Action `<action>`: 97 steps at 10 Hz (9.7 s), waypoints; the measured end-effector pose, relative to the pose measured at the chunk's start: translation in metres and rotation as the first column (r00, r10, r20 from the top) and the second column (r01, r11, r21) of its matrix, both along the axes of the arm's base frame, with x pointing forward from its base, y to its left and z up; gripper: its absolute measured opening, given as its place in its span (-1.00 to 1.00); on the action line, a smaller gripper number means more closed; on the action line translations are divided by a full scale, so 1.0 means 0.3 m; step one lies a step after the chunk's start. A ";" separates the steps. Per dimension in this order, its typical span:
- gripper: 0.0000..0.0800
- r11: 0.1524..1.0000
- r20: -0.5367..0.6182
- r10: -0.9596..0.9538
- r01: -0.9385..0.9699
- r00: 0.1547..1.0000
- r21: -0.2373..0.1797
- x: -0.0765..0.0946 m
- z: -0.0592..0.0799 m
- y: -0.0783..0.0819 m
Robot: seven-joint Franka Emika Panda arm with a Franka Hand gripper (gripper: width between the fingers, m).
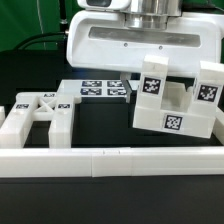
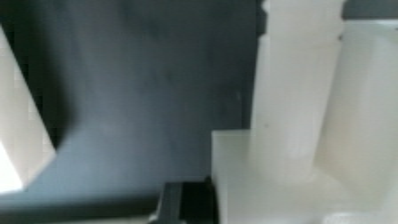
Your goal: Assemble chair
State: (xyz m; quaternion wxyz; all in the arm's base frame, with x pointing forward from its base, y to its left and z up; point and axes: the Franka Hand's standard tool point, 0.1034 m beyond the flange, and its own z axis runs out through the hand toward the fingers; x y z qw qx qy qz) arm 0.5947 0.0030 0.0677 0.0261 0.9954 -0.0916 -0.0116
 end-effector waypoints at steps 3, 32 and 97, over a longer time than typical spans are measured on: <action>-0.92 0.987 -0.180 0.154 -0.144 0.972 0.068 0.000 0.036 -0.058; 0.62 0.989 -0.526 0.149 -0.124 0.838 0.083 -0.055 0.046 -0.248; -0.29 0.916 -0.039 -0.387 0.389 0.921 0.102 -0.155 0.191 0.024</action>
Offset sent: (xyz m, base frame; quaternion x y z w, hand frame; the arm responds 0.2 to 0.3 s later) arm 0.0039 -0.0051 0.0116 0.0369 -0.1087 -0.0564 0.9918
